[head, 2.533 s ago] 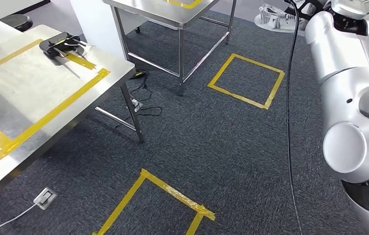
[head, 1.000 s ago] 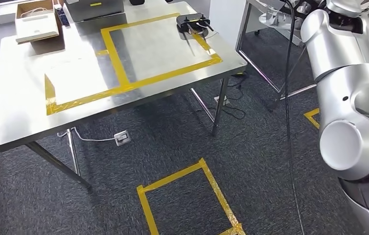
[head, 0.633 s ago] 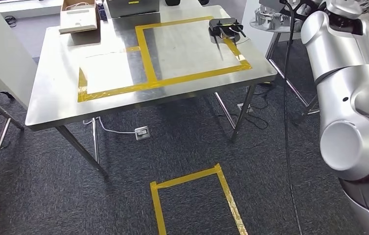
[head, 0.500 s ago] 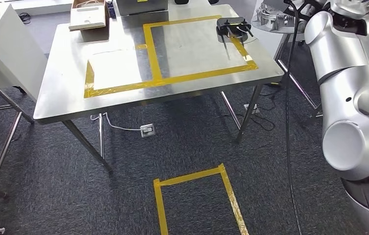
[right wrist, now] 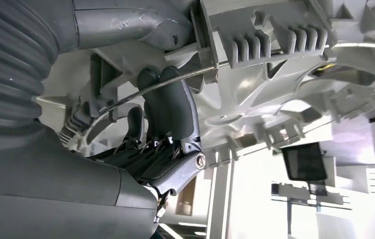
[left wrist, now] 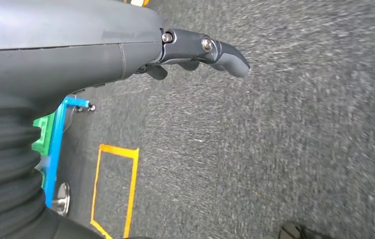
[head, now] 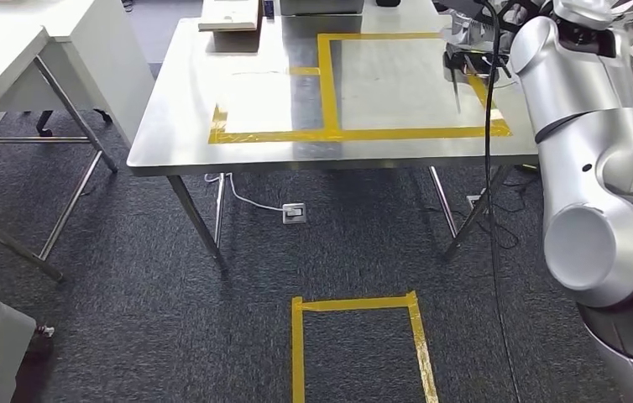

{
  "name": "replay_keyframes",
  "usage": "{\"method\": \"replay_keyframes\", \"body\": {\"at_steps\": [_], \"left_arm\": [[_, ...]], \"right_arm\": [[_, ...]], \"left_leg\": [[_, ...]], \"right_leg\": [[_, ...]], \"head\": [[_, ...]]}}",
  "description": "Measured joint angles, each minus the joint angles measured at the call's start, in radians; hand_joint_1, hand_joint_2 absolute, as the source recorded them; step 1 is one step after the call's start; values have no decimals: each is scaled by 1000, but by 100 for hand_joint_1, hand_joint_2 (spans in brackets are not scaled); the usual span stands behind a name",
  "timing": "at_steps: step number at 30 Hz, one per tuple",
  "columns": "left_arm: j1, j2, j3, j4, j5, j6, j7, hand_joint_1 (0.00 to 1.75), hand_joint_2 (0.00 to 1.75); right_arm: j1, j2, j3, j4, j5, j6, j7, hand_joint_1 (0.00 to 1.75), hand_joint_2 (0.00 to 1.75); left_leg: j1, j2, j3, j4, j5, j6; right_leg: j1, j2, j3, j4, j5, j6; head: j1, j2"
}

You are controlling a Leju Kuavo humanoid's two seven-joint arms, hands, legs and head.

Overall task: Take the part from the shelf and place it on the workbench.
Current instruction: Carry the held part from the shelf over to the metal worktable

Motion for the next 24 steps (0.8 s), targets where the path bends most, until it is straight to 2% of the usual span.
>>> {"method": "replay_keyframes", "body": {"at_steps": [1, 3, 4, 5, 6, 7, 8, 9, 10, 11, 12, 14, 15, 16, 18, 19, 21, 24], "left_arm": [[-1, 0, 0, 0, 0, 0, 1, 0, 175], [-3, -1, 0, 0, -2, 0, 2, 0, 175], [-4, -2, 0, 0, -3, 0, 2, 0, 175], [-4, -3, 0, 0, -5, 0, 4, 0, 175], [-3, -4, 0, 0, -7, 0, 5, 0, 175], [-2, -4, 0, 0, -8, 0, 7, 0, 175], [-2, -5, 0, 0, -10, 0, 9, 0, 175], [-1, -5, 0, 0, -10, 0, 10, 0, 175], [-2, -6, 0, 0, -10, 0, 10, 0, 175], [-3, -6, 0, 0, -10, -1, 11, 0, 175], [-3, -7, 0, 0, -10, -1, 12, 0, 175], [1, -7, 0, 0, -10, -2, 16, 0, 175], [3, -7, 0, 0, -10, -3, 17, 0, 175], [3, -7, 0, 0, -10, -3, 18, 0, 175], [3, -6, 0, 0, -10, -4, 18, 0, 175], [3, -6, 0, -1, -10, -4, 18, 0, 175], [3, -5, 0, -1, -10, -6, 19, 0, 175], [2, -5, 0, -1, -12, -7, 19, 0, 175]], "right_arm": [[-1, 0, 0, 0, 0, 0, 0, 175, 175], [0, -5, 0, 0, -1, 0, -1, 175, 175], [2, -7, 0, 1, -1, 0, -1, 175, 175], [5, -10, 0, 1, 0, 0, -1, 175, 175], [7, -11, 0, 1, 0, 0, -1, 175, 175], [9, -12, 0, 1, 0, 0, -2, 175, 175], [9, -12, 0, 1, 0, 0, -3, 175, 175], [9, -13, 0, 1, 0, 0, -4, 175, 175], [9, -14, 0, 1, -1, 0, -5, 175, 175], [9, -16, 0, 1, -1, 0, -6, 175, 175], [10, -17, 0, 1, -1, 0, -7, 175, 175], [10, -18, 0, 1, -3, 0, -8, 175, 175], [10, -17, 0, 1, -5, 0, -8, 175, 175], [9, -19, 0, 1, -6, 0, -9, 175, 175], [11, -22, 0, 1, -7, -1, -10, 175, 175], [11, -23, 0, 1, -7, -1, -11, 175, 175], [13, -23, 0, 1, -7, -1, -11, 175, 175], [14, -24, 0, 1, -7, -1, -9, 175, 175]], "left_leg": [[3, -11, 0, -3, 4, 6], [7, -34, -4, -6, 9, 14], [7, -47, -7, -6, 11, 16], [7, -61, -9, -5, 12, 17], [6, -75, -10, -5, 14, 18], [6, -90, -11, -3, 15, 16], [6, -105, -11, -2, 16, 15], [7, -117, -11, -1, 18, 12], [7, -129, -14, 1, 21, 8], [8, -139, -18, 1, 24, 2], [11, -148, -23, -1, 28, -4], [13, -165, -29, -7, 37, -20], [10, -157, -26, -11, 42, -23], [6, -146, -23, -16, 44, -19], [0, -122, -19, -25, 48, -3], [0, -122, -20, -29, 49, 1], [2, -120, -21, -31, 52, -3], [4, -117, -21, -32, 54, -7]], "right_leg": [[-3, 27, -10, 24, -18, 5], [-7, 86, -63, 137, -79, 12], [-8, 98, -97, 207, -108, 13], [-7, 102, -124, 260, -123, 13], [-7, 103, -136, 279, -119, 12], [-7, 106, -126, 255, -95, 10], [-8, 114, -98, 194, -57, 6], [-9, 131, -62, 120, -25, 1], [-10, 150, -33, 55, -2, -3], [-9, 165, -14, 13, 8, -6], [-7, 174, -9, -4, 8, -8], [-6, 162, -7, -12, 14, -14], [-7, 156, -6, -17, 16, -14], [-9, 152, -4, -22, 19, -13], [-8, 148, -4, -25, 20, -8], [-6, 147, -5, -23, 21, -10], [-4, 146, -8, -22, 23, -16], [-2, 149, -10, -20, 25, -19]], "head": [[0, 0], [0, 0], [0, 0], [0, 0], [0, 0], [0, 0], [0, 0], [0, 0], [0, 0], [0, 0], [0, 0], [1, 0], [-1, 0], [-2, 0], [-6, 0], [-6, 0], [-7, 0], [-7, 0]]}}
